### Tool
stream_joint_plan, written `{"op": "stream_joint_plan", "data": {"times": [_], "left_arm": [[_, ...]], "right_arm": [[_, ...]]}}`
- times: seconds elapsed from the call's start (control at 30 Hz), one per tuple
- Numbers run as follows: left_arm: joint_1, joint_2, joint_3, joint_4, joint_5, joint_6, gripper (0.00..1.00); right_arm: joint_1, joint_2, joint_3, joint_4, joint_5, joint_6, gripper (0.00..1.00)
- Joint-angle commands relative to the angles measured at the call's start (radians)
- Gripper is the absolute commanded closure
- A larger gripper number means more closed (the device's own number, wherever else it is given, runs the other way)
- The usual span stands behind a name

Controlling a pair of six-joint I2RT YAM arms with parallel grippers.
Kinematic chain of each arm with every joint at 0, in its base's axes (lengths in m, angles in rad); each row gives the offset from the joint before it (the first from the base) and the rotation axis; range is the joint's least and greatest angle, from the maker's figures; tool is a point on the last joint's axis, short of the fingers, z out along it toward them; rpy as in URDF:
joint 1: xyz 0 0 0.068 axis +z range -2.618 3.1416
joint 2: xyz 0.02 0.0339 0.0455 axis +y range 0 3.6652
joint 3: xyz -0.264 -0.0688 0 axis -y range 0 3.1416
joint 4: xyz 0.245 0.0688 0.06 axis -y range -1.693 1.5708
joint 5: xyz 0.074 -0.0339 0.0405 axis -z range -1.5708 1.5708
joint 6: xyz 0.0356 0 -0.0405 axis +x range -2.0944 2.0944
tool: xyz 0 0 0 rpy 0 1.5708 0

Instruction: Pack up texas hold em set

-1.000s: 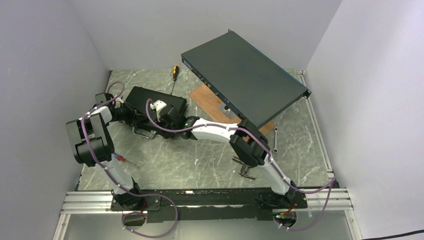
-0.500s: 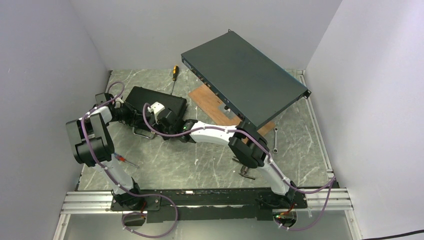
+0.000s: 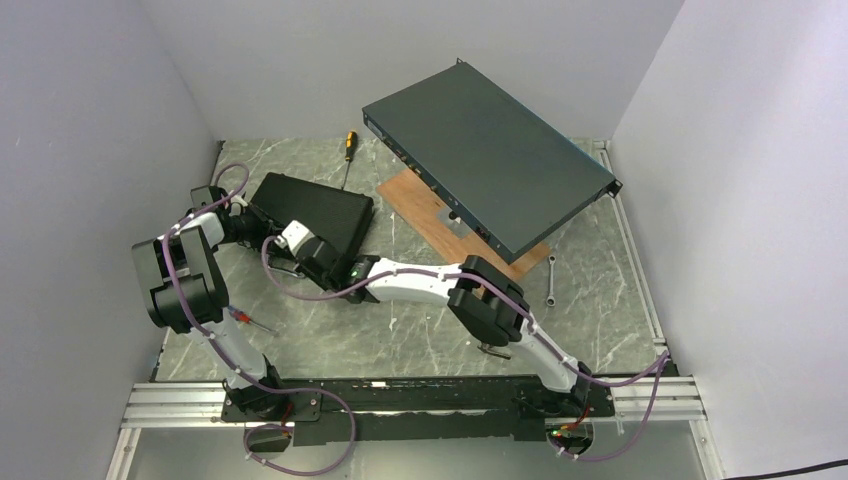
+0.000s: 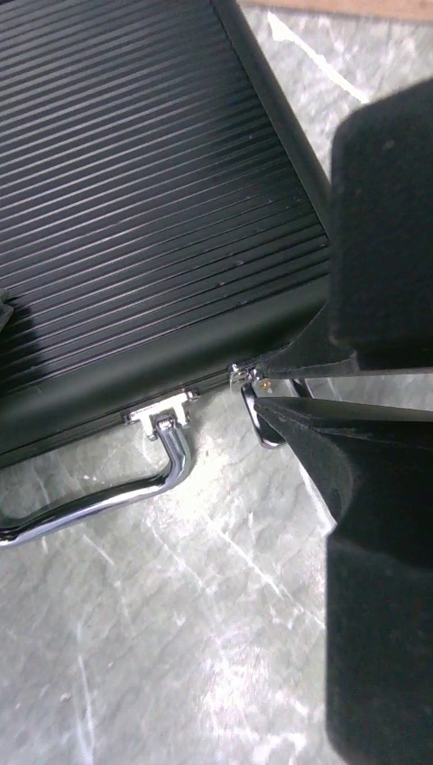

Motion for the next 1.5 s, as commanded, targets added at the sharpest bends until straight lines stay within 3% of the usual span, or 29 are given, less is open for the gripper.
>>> {"op": "stream_joint_plan", "data": {"times": [0.0,0.27,0.63,0.77,0.93,1.1,1.27,1.47], "left_arm": [[0.005,0.046,-0.012,-0.063,-0.136,0.036,0.89],[0.006,0.048,-0.011,-0.067,-0.138,0.039,0.89],[0.006,0.054,-0.008,-0.071,-0.139,0.041,0.89],[0.006,0.053,-0.006,-0.073,-0.135,0.046,0.89],[0.005,0.031,-0.003,-0.07,-0.146,0.061,0.87],[0.001,0.004,-0.003,-0.058,-0.144,0.078,0.8],[-0.015,-0.019,0.005,-0.069,-0.17,0.102,0.75],[-0.029,-0.029,0.004,-0.053,-0.143,0.143,0.67]], "right_arm": [[0.054,0.067,0.01,-0.107,0.131,-0.15,0.83],[0.134,0.181,-0.046,-0.019,0.389,-0.456,0.83],[0.149,0.197,-0.138,0.059,0.437,-0.552,0.81],[0.143,0.102,-0.214,0.018,0.34,-0.413,0.79],[0.141,-0.132,-0.384,0.05,0.261,-0.164,0.69],[0.098,-0.29,-0.443,0.011,0.139,0.072,0.61],[0.061,-0.317,-0.419,0.017,0.09,0.143,0.54],[0.003,-0.234,-0.221,-0.055,0.079,0.126,0.49]]}}
